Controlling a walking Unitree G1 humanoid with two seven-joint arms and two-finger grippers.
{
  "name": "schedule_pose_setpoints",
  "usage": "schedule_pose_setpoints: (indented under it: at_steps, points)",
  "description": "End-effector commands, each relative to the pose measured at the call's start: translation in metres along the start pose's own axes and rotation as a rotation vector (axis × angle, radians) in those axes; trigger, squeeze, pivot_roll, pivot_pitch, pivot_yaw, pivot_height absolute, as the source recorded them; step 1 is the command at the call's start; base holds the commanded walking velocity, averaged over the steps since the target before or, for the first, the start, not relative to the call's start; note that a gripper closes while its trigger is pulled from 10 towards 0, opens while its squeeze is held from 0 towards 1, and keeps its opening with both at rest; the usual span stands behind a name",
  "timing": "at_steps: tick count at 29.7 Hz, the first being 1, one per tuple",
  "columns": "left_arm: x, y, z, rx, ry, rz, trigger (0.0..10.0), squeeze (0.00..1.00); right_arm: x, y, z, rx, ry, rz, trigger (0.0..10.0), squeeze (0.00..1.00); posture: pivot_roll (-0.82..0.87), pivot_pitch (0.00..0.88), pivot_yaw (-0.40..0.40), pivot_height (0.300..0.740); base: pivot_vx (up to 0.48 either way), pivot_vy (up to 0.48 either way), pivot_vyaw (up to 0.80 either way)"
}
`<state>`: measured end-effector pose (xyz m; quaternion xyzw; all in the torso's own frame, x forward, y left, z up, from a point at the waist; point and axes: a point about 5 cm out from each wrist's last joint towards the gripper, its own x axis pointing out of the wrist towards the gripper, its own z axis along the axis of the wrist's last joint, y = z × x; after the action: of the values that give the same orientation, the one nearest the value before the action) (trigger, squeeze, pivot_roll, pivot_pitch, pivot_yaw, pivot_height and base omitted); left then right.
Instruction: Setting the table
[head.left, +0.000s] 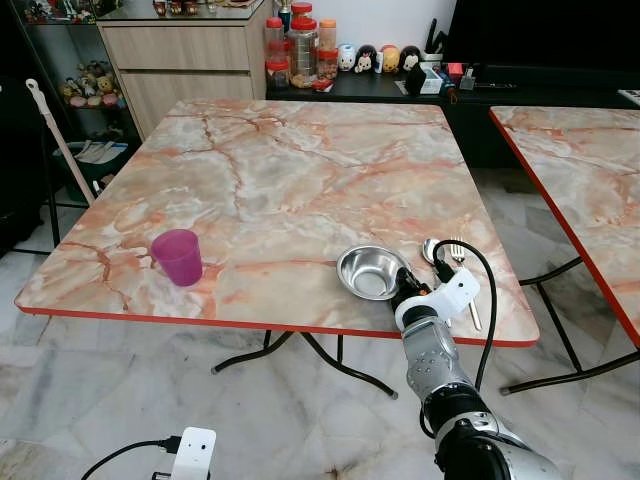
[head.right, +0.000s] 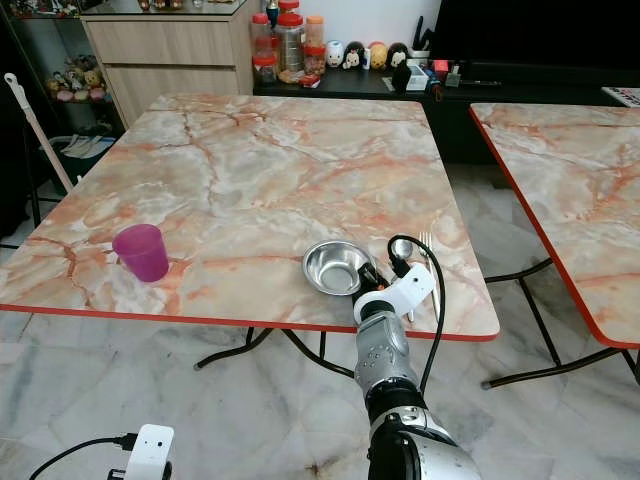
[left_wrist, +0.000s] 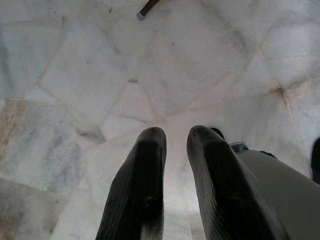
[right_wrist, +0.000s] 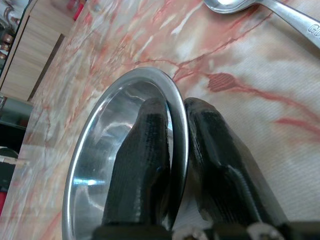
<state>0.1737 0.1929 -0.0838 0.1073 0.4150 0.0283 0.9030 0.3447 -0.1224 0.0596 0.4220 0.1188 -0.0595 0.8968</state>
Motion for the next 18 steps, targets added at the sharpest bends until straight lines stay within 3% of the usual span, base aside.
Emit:
schedule_pose_setpoints:
  at_steps: [1,2,3,4,10,18]
  points:
    - [0.0,0.002,0.0,0.001,0.009,0.001,10.0,0.0,0.002,0.007,-0.001,0.012,0.008,0.004,9.4,0.0,0.07,0.0,0.007,0.74,0.0,0.0,0.0]
    - [0.0,0.002,0.0,0.002,0.009,0.0,10.0,0.0,0.002,0.007,0.0,0.015,0.003,0.006,2.4,0.0,0.07,0.0,0.007,0.74,0.0,0.0,0.0]
    - [0.0,0.002,0.0,0.002,0.009,0.0,10.0,0.0,0.002,0.007,0.0,0.015,0.003,0.006,2.4,0.0,0.07,0.0,0.007,0.74,0.0,0.0,0.0]
    - [0.0,0.002,0.0,0.003,0.009,-0.001,10.0,0.0,0.002,0.007,0.0,0.015,0.0,0.009,0.0,0.0,0.07,0.0,0.007,0.74,0.0,0.0,0.0]
    - [0.0,0.002,0.0,0.008,0.01,-0.002,10.0,0.0,0.002,0.009,0.0,0.015,0.0,0.025,0.0,0.0,0.07,0.0,0.009,0.74,0.0,0.0,0.0]
    - [0.0,0.002,-0.001,0.016,0.014,0.002,10.0,0.0,0.002,0.027,-0.005,0.067,-0.003,0.147,0.0,0.0,0.07,0.0,0.007,0.74,0.0,0.0,0.0]
